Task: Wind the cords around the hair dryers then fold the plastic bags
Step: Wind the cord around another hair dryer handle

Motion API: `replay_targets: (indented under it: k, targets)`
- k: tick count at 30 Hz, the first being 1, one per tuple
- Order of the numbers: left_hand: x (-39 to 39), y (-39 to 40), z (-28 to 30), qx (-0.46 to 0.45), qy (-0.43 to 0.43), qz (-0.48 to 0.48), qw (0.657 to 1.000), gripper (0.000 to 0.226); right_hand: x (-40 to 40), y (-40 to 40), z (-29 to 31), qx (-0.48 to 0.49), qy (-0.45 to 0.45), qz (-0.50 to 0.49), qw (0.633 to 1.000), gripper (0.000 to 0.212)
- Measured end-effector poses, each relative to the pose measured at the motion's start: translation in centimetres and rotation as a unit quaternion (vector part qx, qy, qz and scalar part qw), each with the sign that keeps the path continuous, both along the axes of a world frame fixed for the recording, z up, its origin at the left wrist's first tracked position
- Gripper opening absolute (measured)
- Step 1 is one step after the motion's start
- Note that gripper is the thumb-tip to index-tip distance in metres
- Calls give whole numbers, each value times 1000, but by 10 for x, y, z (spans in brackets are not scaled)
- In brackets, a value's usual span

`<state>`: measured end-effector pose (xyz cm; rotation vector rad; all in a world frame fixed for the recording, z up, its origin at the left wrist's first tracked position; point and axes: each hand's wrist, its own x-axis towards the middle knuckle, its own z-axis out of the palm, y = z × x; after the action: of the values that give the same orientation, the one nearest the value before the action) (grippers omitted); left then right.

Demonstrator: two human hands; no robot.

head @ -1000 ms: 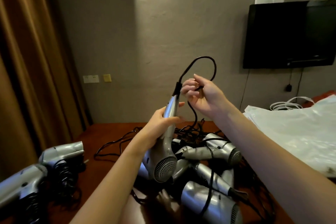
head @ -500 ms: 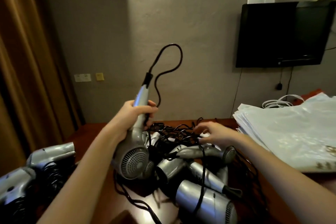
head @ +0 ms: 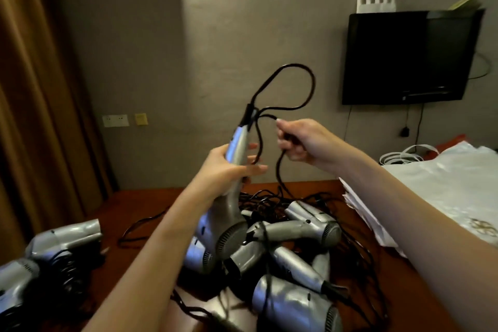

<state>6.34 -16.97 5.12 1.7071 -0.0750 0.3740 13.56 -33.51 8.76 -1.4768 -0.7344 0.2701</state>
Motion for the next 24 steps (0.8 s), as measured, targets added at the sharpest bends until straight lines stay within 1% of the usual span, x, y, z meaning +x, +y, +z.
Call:
replay_targets:
  k: [1, 3, 5, 7, 9, 10, 11, 12, 13, 14, 15, 16, 18, 19, 20, 22, 23, 24]
  targets:
    - [4, -11, 0, -1, -2, -17, 1000, 35, -7, 5, 6, 61, 60, 38, 996, 31]
    - [10, -26, 2, -31, -2, -30, 999, 24, -12, 12, 14, 152, 131, 59, 978, 31]
    - [11, -33, 2, -67, 14, -33, 997, 14, -13, 12, 14, 192, 154, 45, 968, 29]
    - [12, -31, 0, -55, 31, -25, 998, 11, -13, 6, 8, 197, 158, 50, 966, 27]
    - [11, -21, -3, -40, 35, 11, 999, 10, -12, -3, -5, 154, 133, 55, 978, 26]
    - [10, -14, -4, -40, 33, 36, 998, 10, -9, -7, -16, 95, 92, 33, 991, 26]
    - [10, -4, -4, -44, 34, 60, 997, 11, -4, -12, -31, 3, 29, -6, 1000, 26]
    - [8, 6, -3, -49, 41, 81, 995, 11, 1, -18, -48, -108, -47, -52, 992, 26]
    - [4, 17, -3, -48, 53, 95, 993, 10, 7, -22, -66, -207, -120, -80, 968, 24]
    - [0, 26, -2, -37, 71, 100, 992, 9, 13, -24, -84, -281, -174, -87, 940, 22]
    - [-5, 34, -3, -21, 90, 96, 991, 9, 16, -24, -99, -330, -210, -81, 917, 24]
    - [-10, 40, -4, -6, 109, 89, 990, 9, 16, -20, -110, -363, -242, -64, 898, 30]
    - [-19, 47, -9, 15, 142, 80, 986, 11, 13, -3, -124, -407, -316, -28, 857, 42]
    - [-22, 50, -12, 18, 152, 80, 985, 12, 12, 7, -126, -423, -356, -17, 833, 43]
    - [-24, 53, -15, 16, 155, 79, 985, 14, 12, 17, -127, -440, -396, -11, 806, 40]
    - [-28, 59, -17, 11, 152, 79, 985, 20, 10, 29, -121, -474, -472, -12, 743, 26]
    - [-29, 60, -17, 7, 148, 78, 986, 21, 10, 30, -115, -484, -500, -20, 718, 21]
    - [-30, 60, -16, 2, 143, 76, 987, 21, 11, 28, -106, -484, -519, -33, 704, 19]
